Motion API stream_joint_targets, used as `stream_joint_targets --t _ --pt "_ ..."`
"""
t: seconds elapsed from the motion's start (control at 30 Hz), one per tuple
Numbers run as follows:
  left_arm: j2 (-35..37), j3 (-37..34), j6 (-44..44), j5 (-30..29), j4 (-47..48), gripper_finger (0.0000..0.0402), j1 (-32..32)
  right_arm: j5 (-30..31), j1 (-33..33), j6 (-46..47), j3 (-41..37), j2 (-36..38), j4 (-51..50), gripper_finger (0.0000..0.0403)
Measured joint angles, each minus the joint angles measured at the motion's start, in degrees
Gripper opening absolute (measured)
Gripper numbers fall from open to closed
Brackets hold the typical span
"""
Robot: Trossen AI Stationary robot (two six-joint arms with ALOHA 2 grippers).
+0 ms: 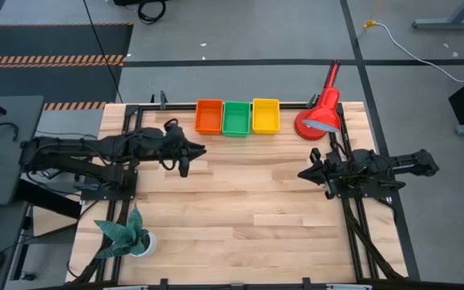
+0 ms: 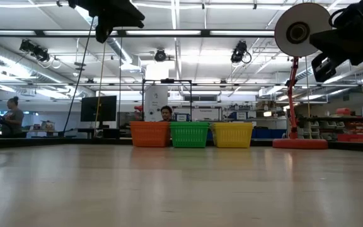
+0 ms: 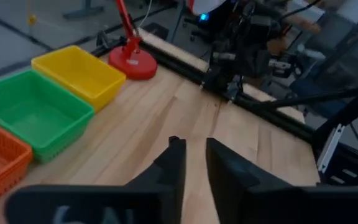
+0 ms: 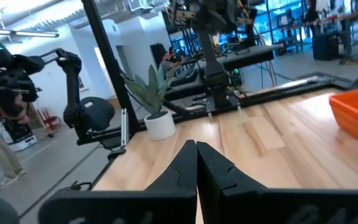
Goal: Stack baskets by color
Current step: Return to Home Position
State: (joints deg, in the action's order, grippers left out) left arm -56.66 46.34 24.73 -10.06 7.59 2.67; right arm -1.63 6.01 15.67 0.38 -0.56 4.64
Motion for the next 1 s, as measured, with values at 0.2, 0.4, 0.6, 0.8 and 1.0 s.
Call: stream_joint_targets --t 0.2,0.4,0.6,0.8,1.0 --pt "7.9 -10.7 -1.9 1.2 -9.3 0.0008 1.3 -0.8 -0.9 2.0 0.0 -0.2 -2.6 0.001" --pt "21.3 -22.6 -5.4 1.7 -15.7 0.0011 2.1 -0.8 -0.9 2.2 0.0 -0.3 -2.9 0.0026" --pt "36.1 -31.4 -8.0 6.2 -15.7 0.0006 3.8 -0.9 -0.9 2.2 0.0 -0.3 -2.8 0.0025" --pt "49.6 -37.4 -12.4 8.0 -14.3 0.0004 5.6 -0.9 -0.9 2.2 0.0 -0.3 -2.8 0.0025" --pt "56.5 -42.4 -16.2 9.0 -14.9 0.0003 5.6 -0.9 -0.9 2.2 0.0 -0.3 -2.8 0.0025"
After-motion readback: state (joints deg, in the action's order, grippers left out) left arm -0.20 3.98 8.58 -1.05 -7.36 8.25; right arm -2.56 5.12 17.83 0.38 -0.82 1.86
